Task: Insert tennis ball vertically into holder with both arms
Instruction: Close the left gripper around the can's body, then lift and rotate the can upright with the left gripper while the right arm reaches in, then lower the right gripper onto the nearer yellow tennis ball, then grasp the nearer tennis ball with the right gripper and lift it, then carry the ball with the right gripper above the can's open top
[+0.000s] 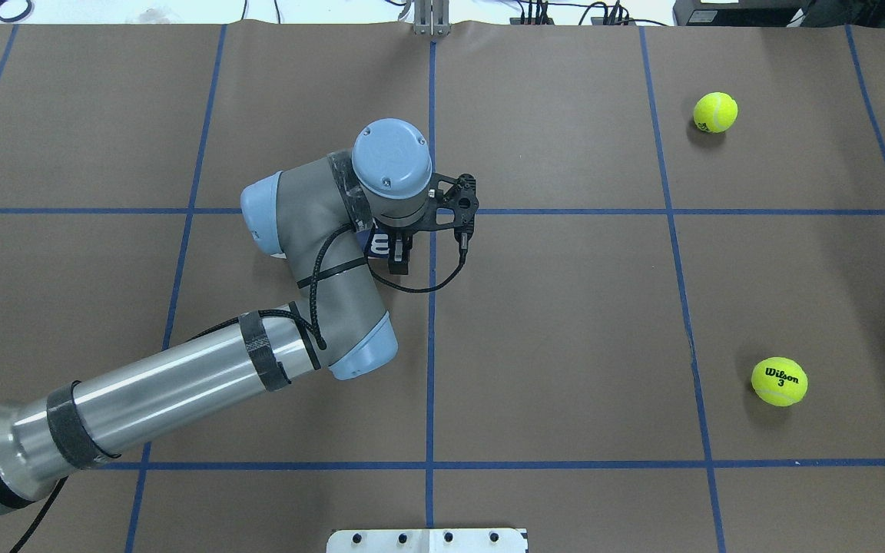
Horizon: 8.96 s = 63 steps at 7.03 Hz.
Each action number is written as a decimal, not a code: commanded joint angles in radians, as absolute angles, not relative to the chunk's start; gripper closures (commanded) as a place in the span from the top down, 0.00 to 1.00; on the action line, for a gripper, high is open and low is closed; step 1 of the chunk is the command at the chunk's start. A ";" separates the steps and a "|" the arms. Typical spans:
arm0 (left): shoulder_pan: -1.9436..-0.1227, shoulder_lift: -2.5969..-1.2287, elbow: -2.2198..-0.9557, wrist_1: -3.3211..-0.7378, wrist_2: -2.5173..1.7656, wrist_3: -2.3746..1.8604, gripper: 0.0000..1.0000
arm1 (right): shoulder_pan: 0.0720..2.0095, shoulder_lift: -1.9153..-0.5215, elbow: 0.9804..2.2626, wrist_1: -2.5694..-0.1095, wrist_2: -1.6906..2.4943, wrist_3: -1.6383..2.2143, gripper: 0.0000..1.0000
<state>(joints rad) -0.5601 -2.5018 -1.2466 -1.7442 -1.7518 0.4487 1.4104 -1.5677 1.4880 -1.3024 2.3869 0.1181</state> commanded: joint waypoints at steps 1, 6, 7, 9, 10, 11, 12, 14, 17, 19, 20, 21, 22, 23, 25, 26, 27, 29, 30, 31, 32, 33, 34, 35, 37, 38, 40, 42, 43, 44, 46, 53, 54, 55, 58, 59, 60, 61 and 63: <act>-0.557 -2.502 -1.239 -1.746 -1.752 0.445 1.00 | 1.410 -1.568 1.486 -1.302 2.387 0.118 1.00; -0.555 -2.503 -1.221 -1.787 -1.753 0.443 0.86 | 1.408 -1.566 1.489 -1.302 2.387 0.118 1.00; -0.557 -2.503 -1.223 -1.816 -1.752 0.445 0.79 | 1.408 -1.557 1.488 -1.302 2.385 0.120 1.00; -0.578 -2.503 -1.250 -1.819 -1.752 0.443 0.77 | 1.408 -1.543 1.485 -1.304 2.384 0.120 1.00; -0.604 -2.505 -1.288 -1.819 -1.752 0.442 0.77 | 1.408 -1.543 1.489 -1.304 2.385 0.121 1.00; -0.630 -2.505 -1.345 -1.821 -1.752 0.424 0.77 | 1.408 -1.516 1.480 -1.305 2.385 0.121 1.00; -0.641 -2.505 -1.374 -1.845 -1.753 0.369 0.76 | 1.408 -1.497 1.473 -1.307 2.385 0.135 1.00; -0.646 -2.437 -1.381 -2.201 -1.753 0.126 0.76 | 1.405 -1.457 1.460 -1.307 2.385 0.137 1.00; -0.650 -2.313 -1.370 -2.789 -1.699 -0.224 0.76 | 1.359 -1.410 1.431 -1.307 2.385 0.143 1.00; -0.635 -2.292 -1.367 -2.971 -1.574 -0.317 0.76 | 1.344 -1.372 1.427 -1.307 2.385 0.200 1.00; -0.632 -2.295 -1.359 -3.035 -1.539 -0.348 0.76 | 1.329 -1.341 1.427 -1.307 2.385 0.269 1.00; -0.627 -2.292 -1.353 -3.052 -1.533 -0.357 0.74 | 1.315 -1.315 1.427 -1.307 2.378 0.303 1.00; -0.602 -2.292 -1.335 -3.118 -1.531 -0.359 0.73 | 1.309 -1.283 1.421 -1.307 2.372 0.333 1.00; -0.589 -2.292 -1.304 -3.199 -1.510 -0.359 0.73 | 1.302 -1.226 1.386 -1.307 2.367 0.375 1.00; -0.519 -2.290 -1.252 -3.322 -1.412 -0.354 0.73 | 1.238 -1.154 1.352 -1.305 2.312 0.501 1.00; -0.490 -2.283 -1.247 -3.354 -1.376 -0.351 0.73 | 1.227 -1.161 1.380 -1.304 2.297 0.567 1.00; -0.471 -2.281 -1.247 -3.359 -1.371 -0.350 0.73 | 1.206 -1.245 1.516 -1.304 2.298 0.642 1.00; -0.466 -2.281 -1.246 -3.361 -1.371 -0.350 0.73 | 1.125 -1.484 1.765 -1.302 2.292 0.713 1.00; -0.463 -2.281 -1.246 -3.361 -1.371 -0.350 0.73 | 1.056 -1.533 1.822 -1.302 2.289 0.829 1.00; -0.462 -2.280 -1.246 -3.361 -1.371 -0.350 0.73 | 1.011 -1.563 1.895 -1.302 2.287 0.894 1.00; -0.462 -2.266 -1.250 -3.362 -1.371 -0.350 0.73 | 0.973 -1.639 1.934 -1.245 2.277 0.903 1.00; -0.460 -2.264 -1.250 -3.362 -1.371 -0.351 0.73 | 0.924 -1.739 1.931 -1.010 2.222 1.055 1.00; -0.460 -2.264 -1.250 -3.362 -1.371 -0.351 0.73 | 0.861 -1.771 1.933 -0.917 2.174 1.172 1.00; -0.460 -2.263 -1.249 -3.362 -1.371 -0.351 0.73 | 0.815 -1.776 1.934 -0.914 2.142 1.184 1.00; -0.459 -2.258 -1.250 -3.362 -1.371 -0.351 0.73 | 0.738 -1.810 1.934 -0.914 2.071 1.190 1.00; -0.457 -2.258 -1.249 -3.362 -1.371 -0.351 0.73 | 0.714 -1.813 1.931 -0.914 2.069 1.190 1.00; -0.459 -2.255 -1.250 -3.362 -1.371 -0.351 0.73 | 0.697 -1.851 1.933 -0.911 2.069 1.189 1.00; -0.459 -2.255 -1.252 -3.362 -1.371 -0.351 0.73 | 0.666 -1.855 1.924 -0.913 2.065 1.189 1.00; -0.459 -2.255 -1.250 -3.362 -1.371 -0.351 0.73 | 0.651 -1.853 1.911 -0.913 2.063 1.190 0.99; -0.457 -2.246 -1.250 -3.362 -1.371 -0.351 0.73 | 0.647 -1.852 1.908 -0.913 2.063 1.190 0.98; -0.457 -2.237 -1.247 -3.369 -1.370 -0.351 0.73 | 0.649 -1.848 1.907 -0.913 2.063 1.190 0.38; -0.414 -2.218 -1.238 -3.445 -1.327 -0.333 0.73 | 0.776 -1.665 1.983 -0.966 2.146 1.232 0.00; -0.414 -2.220 -1.239 -3.447 -1.327 -0.324 0.73 | 0.819 -1.526 1.996 -1.106 2.172 1.268 0.00; -0.414 -2.221 -1.238 -3.453 -1.327 -0.322 0.73 | 0.846 -1.382 2.025 -1.332 2.206 1.269 0.00; -0.393 -2.223 -1.230 -3.473 -1.325 -0.283 0.72 | 0.841 -1.068 2.052 -1.733 2.194 1.270 0.00; -0.387 -2.221 -1.230 -3.474 -1.325 -0.258 0.71 | 0.836 -1.042 2.051 -1.735 2.192 1.273 0.00; -0.384 -2.227 -1.233 -3.474 -1.325 -0.252 0.71 | 0.836 -1.026 2.052 -1.735 2.192 1.273 0.00; -0.383 -2.224 -1.233 -3.474 -1.325 -0.247 0.71 | 0.824 -1.003 2.049 -1.736 2.184 1.279 0.00; -0.373 -2.224 -1.235 -3.484 -1.325 -0.236 0.74 | 0.776 -0.947 2.042 -1.736 2.145 1.353 0.00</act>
<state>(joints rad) -0.3784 -2.2245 -1.2342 -3.4800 -1.3254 -0.2406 0.7987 -0.9802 2.0464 -1.7359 2.1615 1.3134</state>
